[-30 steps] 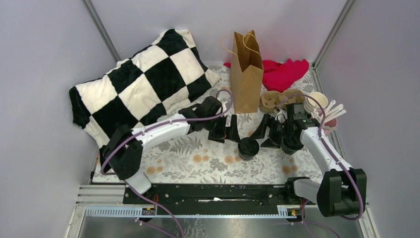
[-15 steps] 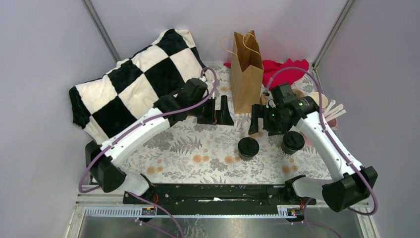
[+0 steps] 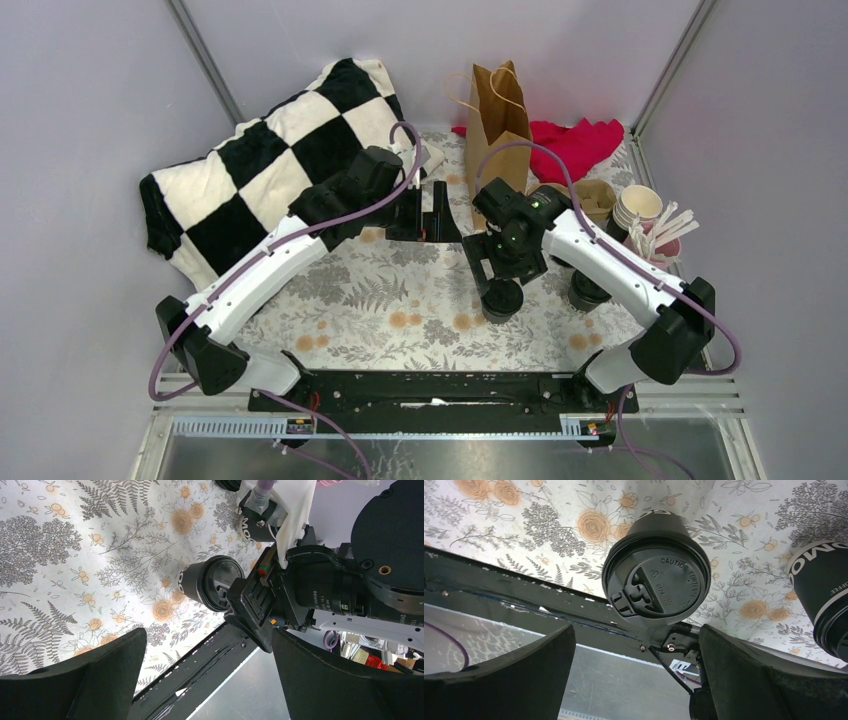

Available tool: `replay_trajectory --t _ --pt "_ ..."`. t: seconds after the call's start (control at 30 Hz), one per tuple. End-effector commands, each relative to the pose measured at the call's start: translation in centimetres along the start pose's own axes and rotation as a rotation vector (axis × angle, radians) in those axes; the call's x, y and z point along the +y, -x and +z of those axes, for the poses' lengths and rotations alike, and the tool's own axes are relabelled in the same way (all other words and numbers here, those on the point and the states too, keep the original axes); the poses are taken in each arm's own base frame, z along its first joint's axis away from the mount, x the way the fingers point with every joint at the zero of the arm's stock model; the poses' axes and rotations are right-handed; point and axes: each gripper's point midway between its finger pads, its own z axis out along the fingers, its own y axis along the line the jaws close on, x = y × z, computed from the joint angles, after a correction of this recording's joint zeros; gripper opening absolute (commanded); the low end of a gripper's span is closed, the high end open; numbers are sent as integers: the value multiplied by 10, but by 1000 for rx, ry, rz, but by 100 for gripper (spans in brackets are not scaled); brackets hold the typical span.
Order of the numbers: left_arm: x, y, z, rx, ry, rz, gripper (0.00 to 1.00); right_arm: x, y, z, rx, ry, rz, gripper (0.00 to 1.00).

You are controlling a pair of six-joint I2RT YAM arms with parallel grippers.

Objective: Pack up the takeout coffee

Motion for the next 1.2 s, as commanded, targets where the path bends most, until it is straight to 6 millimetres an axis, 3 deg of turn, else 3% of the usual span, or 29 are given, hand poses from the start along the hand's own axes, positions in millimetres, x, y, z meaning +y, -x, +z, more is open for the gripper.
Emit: replay_trajectory --t 0.0,0.43,1.17 --pt "-6 13 -12 -54 -21 27 99 -12 -4 6 23 -67 11 100" --pt "-4 11 -16 -58 -28 13 99 -19 -6 32 47 -120 46 100" --pt "-1 13 -16 -50 -28 8 99 -25 -1 42 32 -158 49 95"
